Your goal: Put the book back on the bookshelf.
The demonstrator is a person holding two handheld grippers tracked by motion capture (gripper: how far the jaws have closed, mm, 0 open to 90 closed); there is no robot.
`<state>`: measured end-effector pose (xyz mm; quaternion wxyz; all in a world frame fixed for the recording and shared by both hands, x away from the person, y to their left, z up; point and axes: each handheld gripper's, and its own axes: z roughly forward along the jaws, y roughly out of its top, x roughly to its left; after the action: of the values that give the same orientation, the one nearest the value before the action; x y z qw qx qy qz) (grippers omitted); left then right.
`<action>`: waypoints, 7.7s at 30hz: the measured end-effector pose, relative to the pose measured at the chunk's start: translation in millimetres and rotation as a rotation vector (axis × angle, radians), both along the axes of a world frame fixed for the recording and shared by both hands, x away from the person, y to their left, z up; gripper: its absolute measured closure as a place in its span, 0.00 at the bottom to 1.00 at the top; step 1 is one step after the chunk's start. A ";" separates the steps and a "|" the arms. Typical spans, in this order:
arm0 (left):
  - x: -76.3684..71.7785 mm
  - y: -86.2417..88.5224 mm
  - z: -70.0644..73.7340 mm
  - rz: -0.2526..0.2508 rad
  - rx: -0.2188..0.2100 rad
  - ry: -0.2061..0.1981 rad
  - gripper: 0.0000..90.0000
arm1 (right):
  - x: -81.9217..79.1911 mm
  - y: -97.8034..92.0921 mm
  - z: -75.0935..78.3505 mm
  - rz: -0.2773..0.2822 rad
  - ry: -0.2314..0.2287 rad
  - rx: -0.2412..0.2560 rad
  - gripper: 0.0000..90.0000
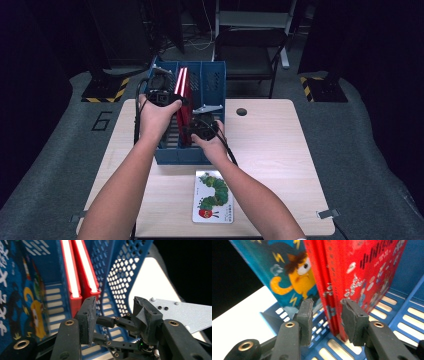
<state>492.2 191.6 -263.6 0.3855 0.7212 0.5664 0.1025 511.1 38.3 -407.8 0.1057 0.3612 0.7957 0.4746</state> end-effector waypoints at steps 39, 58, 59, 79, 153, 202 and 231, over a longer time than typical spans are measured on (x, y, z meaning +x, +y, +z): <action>-73.1 4.8 -5.4 -0.232 -0.059 -0.082 0.55 | -72.0 -49.7 27.5 0.031 -0.044 0.058 0.54; -99.7 23.1 -79.1 -0.261 0.014 -0.099 0.43 | -102.1 -68.0 -4.9 0.025 -0.027 0.024 0.40; -100.6 25.2 -84.0 -0.271 0.007 -0.088 0.43 | -103.2 -68.2 -7.3 0.024 -0.027 0.019 0.39; -125.3 34.7 -150.9 -0.295 0.033 -0.075 0.39 | -132.0 -80.6 -34.7 0.022 -0.040 -0.050 0.34; -121.3 -19.4 -258.0 -0.504 0.042 -0.090 0.31 | -141.5 -125.2 -116.2 -0.017 0.117 -0.110 0.22; -97.2 -9.3 -252.1 -0.443 0.004 0.005 0.37 | -118.4 -121.0 -109.8 -0.008 0.208 -0.090 0.36; -91.5 -7.9 -252.6 -0.417 -0.005 0.003 0.39 | -111.4 -119.6 -109.3 -0.016 0.220 -0.093 0.34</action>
<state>400.7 183.7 -516.3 0.3995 0.8219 0.4056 0.0179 399.7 -81.3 -517.0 0.0381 0.4120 0.8208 0.3938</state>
